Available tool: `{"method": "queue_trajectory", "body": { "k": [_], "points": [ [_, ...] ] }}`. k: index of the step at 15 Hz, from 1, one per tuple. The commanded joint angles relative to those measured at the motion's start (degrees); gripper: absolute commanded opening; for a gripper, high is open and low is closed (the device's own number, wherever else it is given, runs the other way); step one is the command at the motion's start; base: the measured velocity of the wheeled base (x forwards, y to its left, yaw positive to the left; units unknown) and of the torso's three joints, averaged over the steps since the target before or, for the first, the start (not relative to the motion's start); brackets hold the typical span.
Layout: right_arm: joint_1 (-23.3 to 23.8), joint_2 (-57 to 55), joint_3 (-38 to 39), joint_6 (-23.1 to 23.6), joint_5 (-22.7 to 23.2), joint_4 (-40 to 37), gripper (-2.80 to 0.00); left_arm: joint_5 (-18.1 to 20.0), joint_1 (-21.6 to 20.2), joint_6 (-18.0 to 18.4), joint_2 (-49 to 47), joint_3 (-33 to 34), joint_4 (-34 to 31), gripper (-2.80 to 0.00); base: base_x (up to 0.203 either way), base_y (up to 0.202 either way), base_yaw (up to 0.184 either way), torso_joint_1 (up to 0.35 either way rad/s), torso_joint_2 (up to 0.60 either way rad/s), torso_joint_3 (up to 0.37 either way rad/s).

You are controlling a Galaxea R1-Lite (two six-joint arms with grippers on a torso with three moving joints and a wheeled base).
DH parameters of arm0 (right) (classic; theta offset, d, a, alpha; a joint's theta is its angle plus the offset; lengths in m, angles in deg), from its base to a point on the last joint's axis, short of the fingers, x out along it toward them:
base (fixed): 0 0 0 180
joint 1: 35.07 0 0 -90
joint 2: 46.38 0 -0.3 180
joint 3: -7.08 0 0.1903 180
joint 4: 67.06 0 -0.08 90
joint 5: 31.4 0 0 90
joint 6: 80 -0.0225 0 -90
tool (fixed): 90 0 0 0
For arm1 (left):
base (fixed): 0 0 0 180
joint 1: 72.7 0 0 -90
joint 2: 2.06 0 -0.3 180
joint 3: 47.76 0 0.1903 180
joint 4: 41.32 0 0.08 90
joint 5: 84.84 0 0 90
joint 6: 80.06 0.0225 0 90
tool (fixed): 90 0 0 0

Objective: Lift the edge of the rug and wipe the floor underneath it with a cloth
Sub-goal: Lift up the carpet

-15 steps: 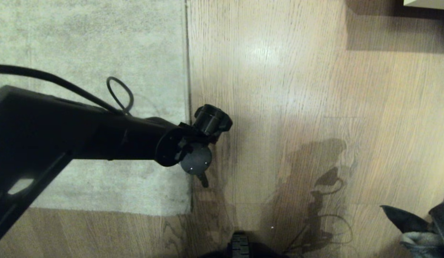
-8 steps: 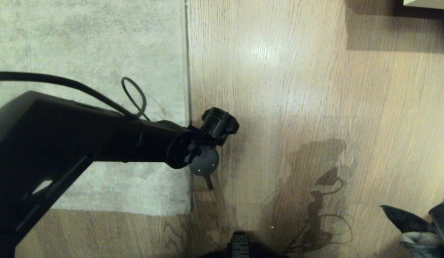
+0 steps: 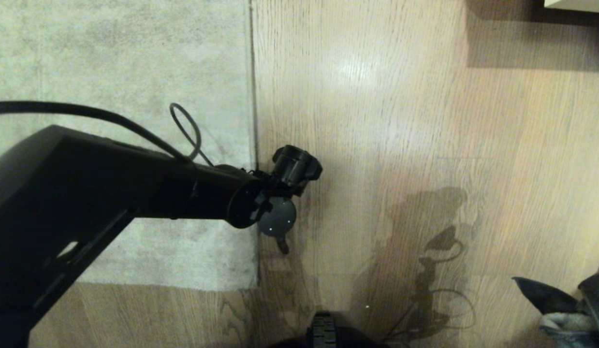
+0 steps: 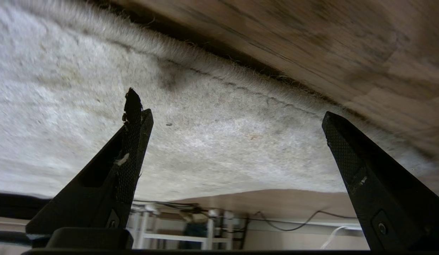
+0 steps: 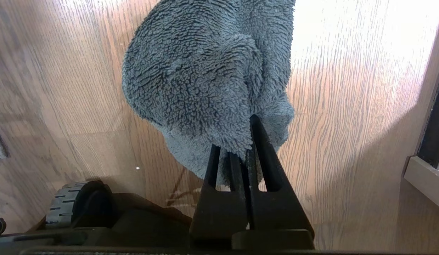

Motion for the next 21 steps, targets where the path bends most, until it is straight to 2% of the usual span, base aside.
{"method": "queue_trajectory", "body": {
  "k": [1, 9, 12, 13, 16, 19, 21],
  "points": [
    [-0.01, -0.08, 0.00, -0.05, -0.01, 0.05, -2.80, -1.12, -0.24, 1.20, 0.38, 0.14, -0.03, 0.00, 0.000, 0.000, 0.000, 0.000, 0.00, 0.000],
    [-0.01, -0.02, 0.00, -0.05, -0.01, 0.05, -2.80, -7.70, 0.38, -0.22, 1.36, 1.46, -0.03, 0.00, 0.000, 0.000, 0.000, 0.000, 0.00, 0.000],
    [-0.01, -0.02, 0.00, -0.05, -0.01, 0.05, -2.80, -18.55, 1.30, -1.73, 1.23, 1.78, -0.03, 0.00, 0.000, 0.000, 0.000, 0.000, 0.00, 0.000],
    [-0.10, -0.02, 0.00, -0.05, -0.01, 0.05, -2.80, -20.57, 1.41, -3.08, 1.10, 1.74, 0.09, 0.00, 0.000, 0.000, 0.000, 0.000, 0.00, 0.000],
    [-0.01, -0.02, 0.00, -0.05, -0.01, 0.05, -2.80, -20.85, 1.43, -7.04, -0.01, 1.37, 1.47, 0.00, 0.000, 0.000, 0.000, 0.000, 0.00, 0.000],
    [-0.01, -0.02, 0.00, -0.05, -0.01, 0.05, -2.80, -20.52, 3.11, -7.23, -1.55, 1.30, 4.96, 0.00, 0.000, 0.000, 0.000, 0.000, 0.00, 0.000],
    [-0.01, -0.02, 0.00, -0.05, -0.01, 0.05, -2.80, -20.08, 4.16, -7.75, -1.98, 1.27, 5.04, 0.00, 0.000, 0.000, 0.000, 0.000, 0.00, 0.000]
  ]
}}
